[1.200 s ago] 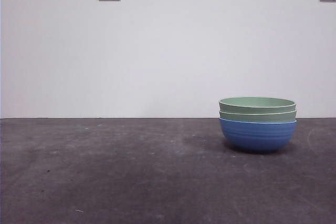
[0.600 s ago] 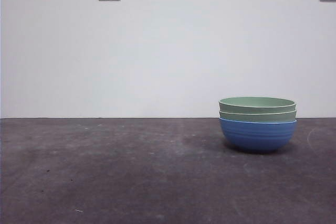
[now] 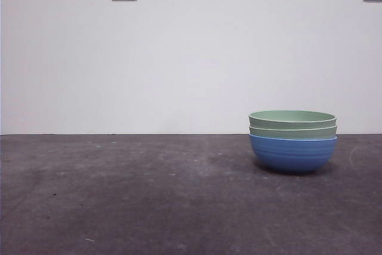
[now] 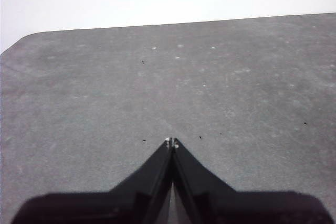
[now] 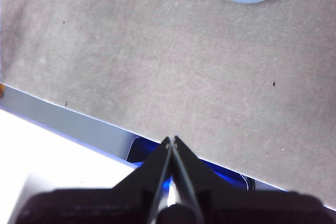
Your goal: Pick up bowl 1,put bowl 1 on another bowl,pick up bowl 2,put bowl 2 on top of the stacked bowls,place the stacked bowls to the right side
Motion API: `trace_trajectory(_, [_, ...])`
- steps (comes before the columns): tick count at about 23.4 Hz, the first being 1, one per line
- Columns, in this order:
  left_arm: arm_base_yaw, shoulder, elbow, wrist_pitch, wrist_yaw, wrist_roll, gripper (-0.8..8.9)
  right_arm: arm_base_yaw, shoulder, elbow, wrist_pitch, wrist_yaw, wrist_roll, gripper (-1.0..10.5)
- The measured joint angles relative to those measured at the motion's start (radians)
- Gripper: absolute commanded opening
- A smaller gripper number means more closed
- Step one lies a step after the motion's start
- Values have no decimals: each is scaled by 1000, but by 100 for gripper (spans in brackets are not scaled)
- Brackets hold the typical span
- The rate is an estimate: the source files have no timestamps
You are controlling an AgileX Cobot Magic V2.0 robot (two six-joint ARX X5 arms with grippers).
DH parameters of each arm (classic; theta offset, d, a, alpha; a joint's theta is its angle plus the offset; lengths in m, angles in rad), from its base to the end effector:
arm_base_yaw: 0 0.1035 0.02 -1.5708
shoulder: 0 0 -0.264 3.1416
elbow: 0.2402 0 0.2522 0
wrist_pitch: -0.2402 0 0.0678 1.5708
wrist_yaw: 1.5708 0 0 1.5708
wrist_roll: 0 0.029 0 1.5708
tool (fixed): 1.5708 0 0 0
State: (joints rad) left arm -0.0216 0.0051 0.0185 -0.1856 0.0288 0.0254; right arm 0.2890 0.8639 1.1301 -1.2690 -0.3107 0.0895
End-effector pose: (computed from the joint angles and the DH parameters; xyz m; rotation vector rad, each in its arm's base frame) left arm 0.0955 -0.0029 0.1515 0.0247 0.1716 -0.0525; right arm 0.1129 0.0428 0.3461 0.0904 1.0407 0.5022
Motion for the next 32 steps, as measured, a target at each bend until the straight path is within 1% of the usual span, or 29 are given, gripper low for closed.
trace_trajectory(2, [0,0,0,0,0,0,-4,-13,-25,-1,47,39,-31,3])
trace_trajectory(3, [0,0,0,0,0,0,-4,-34,-54,-5,102,58,-42,3])
trace_trajectory(4, [0,0,0,0,0,0,-4,-58,-92,-16,179,57,-50,3])
trace_trajectory(6, [0,0,0,0,0,0,-4,-113,-190,-75,365,16,-55,3])
trace_trajectory(8, [0,0,0,0,0,0,-4,-171,-299,-179,526,0,-61,3])
trace_trajectory(11, [0,0,0,0,0,0,-4,-226,-444,-412,766,0,-99,2])
trace_trajectory(13, [0,0,0,0,0,0,-4,-235,-521,-568,912,0,-109,2])
trace_trajectory(17, [0,0,0,0,0,0,-4,-237,-633,-779,1098,1,-116,2])
trace_trajectory(20, [0,0,0,0,0,0,-4,-237,-699,-891,1156,3,-117,3])
trace_trajectory(25, [0,0,0,0,0,0,-4,-237,-780,-1040,1158,4,-116,3])
trace_trajectory(32, [0,0,0,0,0,0,-4,-237,-844,-1108,1105,3,-116,3])
